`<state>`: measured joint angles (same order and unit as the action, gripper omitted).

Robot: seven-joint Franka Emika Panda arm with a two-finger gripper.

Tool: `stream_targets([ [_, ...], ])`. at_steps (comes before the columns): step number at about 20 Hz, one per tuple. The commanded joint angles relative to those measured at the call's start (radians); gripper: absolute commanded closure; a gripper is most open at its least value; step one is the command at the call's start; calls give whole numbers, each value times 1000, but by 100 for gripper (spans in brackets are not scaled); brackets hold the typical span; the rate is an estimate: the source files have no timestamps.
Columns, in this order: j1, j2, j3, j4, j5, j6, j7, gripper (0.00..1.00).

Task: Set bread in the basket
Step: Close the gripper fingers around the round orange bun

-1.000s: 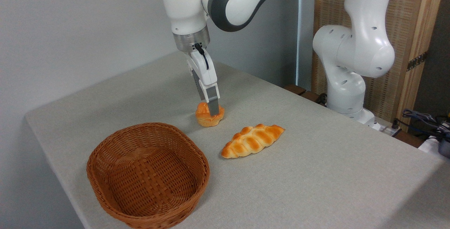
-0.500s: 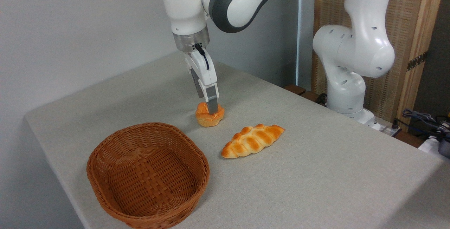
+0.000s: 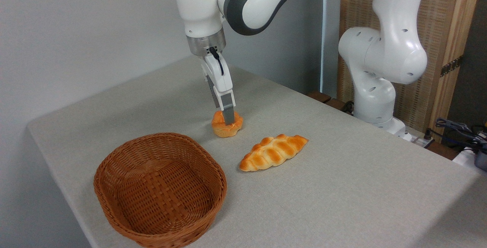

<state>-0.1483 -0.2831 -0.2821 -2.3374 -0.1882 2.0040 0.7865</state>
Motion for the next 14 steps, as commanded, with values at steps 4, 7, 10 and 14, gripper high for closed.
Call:
stream_targets([
  [4,3,2,-2,-13,15,64,19,0],
  [7,3,2,-2,-13,16,67,19,0],
  [10,3,2,-5,-13,16,65,20,0],
  [14,1,15,-8,-14,67,65,20,0],
])
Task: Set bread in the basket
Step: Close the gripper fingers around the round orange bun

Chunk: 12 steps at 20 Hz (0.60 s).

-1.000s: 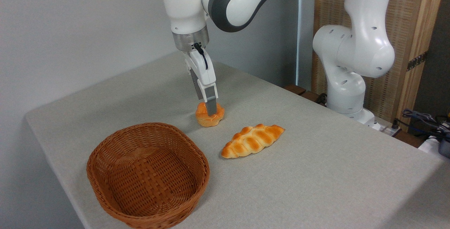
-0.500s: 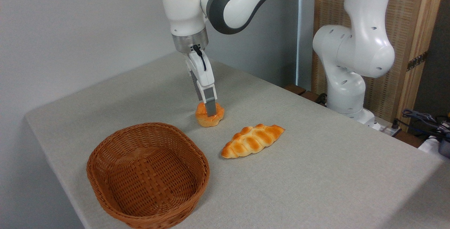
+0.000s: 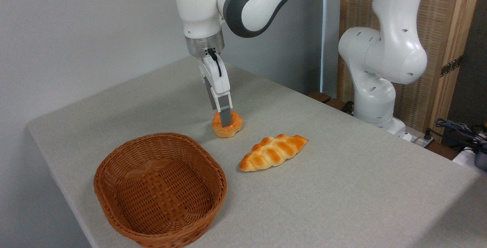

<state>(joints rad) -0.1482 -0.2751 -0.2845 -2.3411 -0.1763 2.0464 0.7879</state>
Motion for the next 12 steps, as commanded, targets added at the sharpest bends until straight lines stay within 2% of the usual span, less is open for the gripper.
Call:
stream_targets([
  [1,1,13,-22,-12,78,23,19,0],
  [3,1,19,-30,-14,93,24,19,0],
  [12,1,19,-32,-23,97,24,14,1],
])
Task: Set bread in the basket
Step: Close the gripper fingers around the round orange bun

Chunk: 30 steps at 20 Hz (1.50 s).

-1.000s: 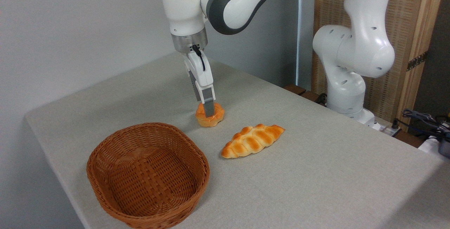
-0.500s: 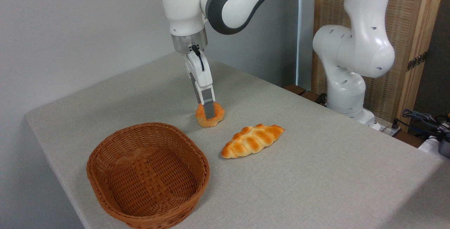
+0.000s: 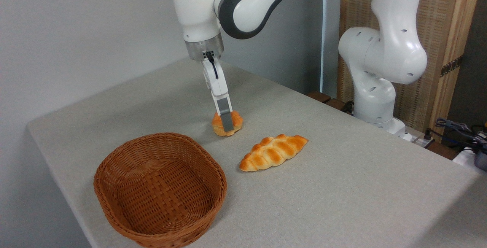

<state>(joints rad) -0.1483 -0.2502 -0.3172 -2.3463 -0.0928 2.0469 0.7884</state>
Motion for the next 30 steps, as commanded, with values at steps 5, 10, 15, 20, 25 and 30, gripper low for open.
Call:
stream_targets([
  [5,1,5,1,-18,12,35,14,47],
  [10,1,5,1,-18,12,36,14,55],
  [15,1,8,0,-18,13,38,15,59],
  [20,1,9,0,-18,12,42,15,59],
  [25,1,5,1,-14,13,39,18,59],
  [30,1,0,1,-7,12,32,11,61],
])
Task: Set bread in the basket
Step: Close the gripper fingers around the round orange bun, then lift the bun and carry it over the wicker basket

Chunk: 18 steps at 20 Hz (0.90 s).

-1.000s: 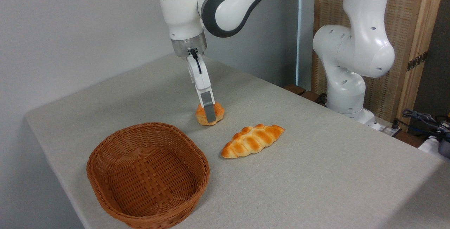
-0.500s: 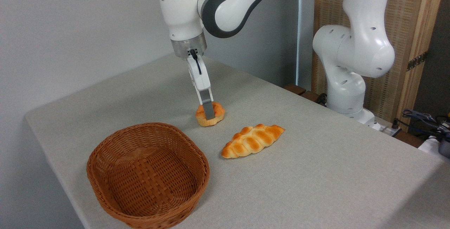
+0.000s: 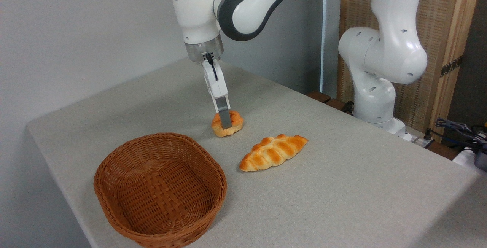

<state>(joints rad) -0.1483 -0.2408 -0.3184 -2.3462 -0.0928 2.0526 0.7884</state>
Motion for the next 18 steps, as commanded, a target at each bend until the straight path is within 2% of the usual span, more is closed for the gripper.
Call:
stream_targets([
  [1,1,-12,4,-4,12,24,8,64],
  [7,-25,-12,15,25,16,-28,9,68],
  [11,-28,-14,54,89,18,-90,15,69],
  [18,-80,20,199,266,18,-218,21,71],
])
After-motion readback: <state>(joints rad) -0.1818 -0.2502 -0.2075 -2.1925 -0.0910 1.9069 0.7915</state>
